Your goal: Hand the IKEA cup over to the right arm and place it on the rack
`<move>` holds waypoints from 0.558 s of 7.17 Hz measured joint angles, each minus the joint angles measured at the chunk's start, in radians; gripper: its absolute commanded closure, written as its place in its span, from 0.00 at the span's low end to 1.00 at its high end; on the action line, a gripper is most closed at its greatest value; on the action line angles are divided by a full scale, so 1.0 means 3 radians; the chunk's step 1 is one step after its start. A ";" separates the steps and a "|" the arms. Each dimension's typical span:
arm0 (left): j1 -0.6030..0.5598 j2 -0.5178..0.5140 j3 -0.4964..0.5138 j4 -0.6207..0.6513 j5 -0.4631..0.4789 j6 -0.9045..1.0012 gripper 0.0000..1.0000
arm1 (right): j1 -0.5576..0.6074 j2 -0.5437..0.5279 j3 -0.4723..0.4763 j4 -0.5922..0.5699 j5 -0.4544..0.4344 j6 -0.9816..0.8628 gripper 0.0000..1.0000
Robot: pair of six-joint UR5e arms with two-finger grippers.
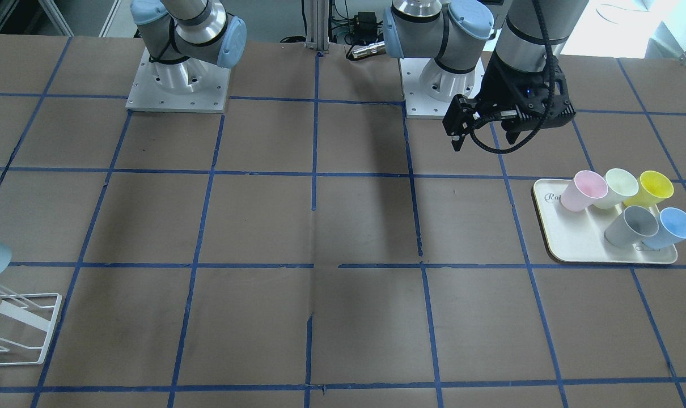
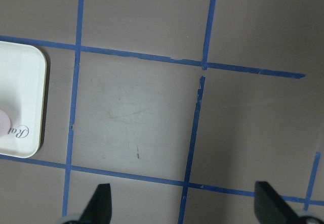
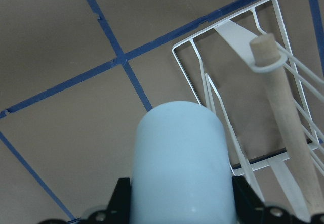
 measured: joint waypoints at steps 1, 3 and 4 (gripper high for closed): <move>0.0000 0.0001 -0.0009 0.0017 -0.0005 0.0000 0.00 | 0.0001 0.0030 0.0000 -0.0045 0.0003 -0.0004 0.50; -0.0002 0.0002 -0.0033 0.0071 -0.0010 -0.0003 0.00 | 0.0012 0.0076 -0.0001 -0.0084 0.0009 -0.0009 0.21; -0.0002 0.0003 -0.0038 0.0097 -0.0012 -0.0003 0.00 | 0.0033 0.0102 -0.0002 -0.0108 0.0011 -0.0009 0.00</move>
